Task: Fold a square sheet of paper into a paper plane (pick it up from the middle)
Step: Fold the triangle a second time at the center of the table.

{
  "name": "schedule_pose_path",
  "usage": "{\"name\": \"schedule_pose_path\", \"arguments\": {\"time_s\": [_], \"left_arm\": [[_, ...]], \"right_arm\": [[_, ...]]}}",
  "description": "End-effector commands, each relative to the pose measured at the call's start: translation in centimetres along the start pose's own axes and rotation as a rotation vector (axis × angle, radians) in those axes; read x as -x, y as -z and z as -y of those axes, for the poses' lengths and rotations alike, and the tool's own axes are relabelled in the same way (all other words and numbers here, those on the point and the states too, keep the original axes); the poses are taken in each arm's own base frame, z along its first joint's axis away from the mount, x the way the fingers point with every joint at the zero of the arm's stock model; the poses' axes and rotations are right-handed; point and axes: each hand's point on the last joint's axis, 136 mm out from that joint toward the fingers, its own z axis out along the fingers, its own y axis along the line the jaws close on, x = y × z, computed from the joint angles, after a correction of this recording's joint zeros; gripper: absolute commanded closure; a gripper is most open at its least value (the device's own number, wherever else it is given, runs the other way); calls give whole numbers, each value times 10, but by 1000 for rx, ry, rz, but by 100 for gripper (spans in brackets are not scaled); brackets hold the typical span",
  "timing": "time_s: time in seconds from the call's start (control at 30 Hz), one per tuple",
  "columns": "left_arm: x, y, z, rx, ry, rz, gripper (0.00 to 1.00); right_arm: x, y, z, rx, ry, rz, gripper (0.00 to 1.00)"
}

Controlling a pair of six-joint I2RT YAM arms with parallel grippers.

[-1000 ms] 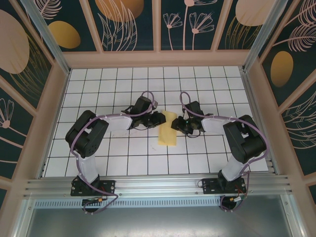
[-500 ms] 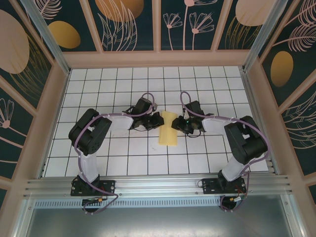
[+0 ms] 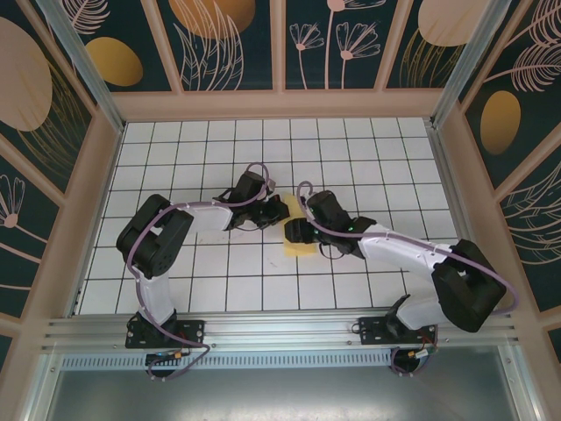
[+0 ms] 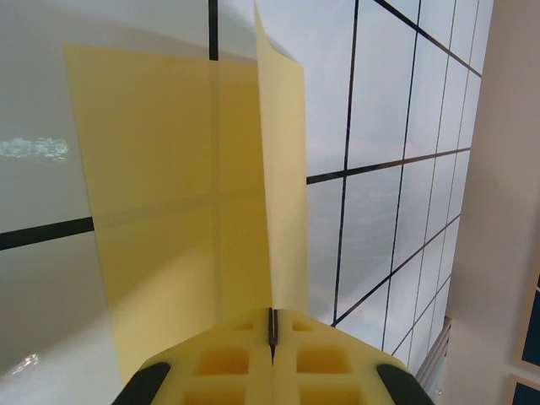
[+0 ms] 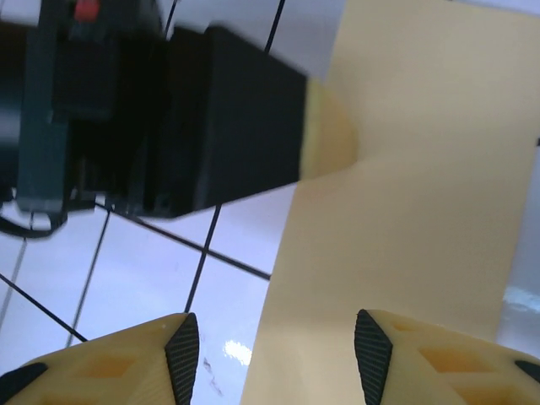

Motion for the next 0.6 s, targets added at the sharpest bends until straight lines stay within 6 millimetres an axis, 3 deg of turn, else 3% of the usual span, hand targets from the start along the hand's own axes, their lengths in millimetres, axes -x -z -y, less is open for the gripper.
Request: {"name": "schedule_pose_path", "arguments": {"time_s": [0.0, 0.17, 0.37, 0.57], "left_arm": [[1, 6, 8, -25, -1, -1, 100], [1, 4, 6, -7, -7, -11, 100], [1, 4, 5, 3, -12, -14, 100], [1, 5, 4, 15, -19, -13, 100]], "right_arm": [[-12, -4, 10, -141, 146, 18, 44], [-28, -18, -7, -158, 272, -33, 43], [-33, -26, 6, -345, 347, -78, 45], [-33, -21, 7, -401, 369, -67, 48]]}}
